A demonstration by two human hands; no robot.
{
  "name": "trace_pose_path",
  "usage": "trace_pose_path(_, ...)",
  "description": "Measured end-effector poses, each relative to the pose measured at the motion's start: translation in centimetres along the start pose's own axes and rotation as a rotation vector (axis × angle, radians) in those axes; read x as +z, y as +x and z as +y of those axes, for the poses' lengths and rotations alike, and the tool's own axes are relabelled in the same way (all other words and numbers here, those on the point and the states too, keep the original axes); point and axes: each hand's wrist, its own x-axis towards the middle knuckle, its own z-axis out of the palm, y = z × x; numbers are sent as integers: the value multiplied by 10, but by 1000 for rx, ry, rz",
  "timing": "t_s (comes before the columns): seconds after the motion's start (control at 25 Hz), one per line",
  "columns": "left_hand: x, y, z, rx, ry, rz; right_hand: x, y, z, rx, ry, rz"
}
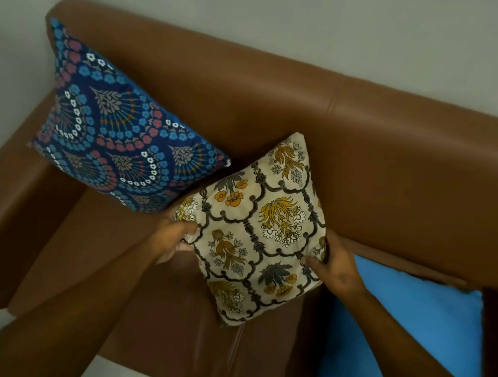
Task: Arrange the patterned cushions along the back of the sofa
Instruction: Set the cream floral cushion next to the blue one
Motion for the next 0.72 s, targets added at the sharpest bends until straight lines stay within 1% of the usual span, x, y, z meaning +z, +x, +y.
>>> trace_pose_path(0.08,4,2,2,64,-118,-42,-3,-11,2,-98,-30,127)
trace_pose_path(0.16,15,8,12,128,-184,-90,-15,-10,-2,-149,-84,255)
trace_pose_path(0.2,23,14,20,143,-217,-99,-22,-6,-4,-161,-125,311)
trace_pose_path(0.28,39,25,34,113,-252,-92,-33,4,-8,-168,-214,382)
trace_pose_path(0.36,50,34,37,38,-233,-62,-34,10,-13,-130,-265,370)
trace_pose_path(0.44,54,36,32,-13,-261,-25,-28,7,-11,-78,-264,359)
trace_pose_path(0.56,56,40,23,-7,-303,12,-23,4,-7,-70,-286,394)
trace_pose_path(0.64,57,43,12,-12,-275,57,-24,3,-5,-14,-302,376)
trace_pose_path(0.72,55,37,4,-11,-278,103,-26,0,-5,-2,-246,365)
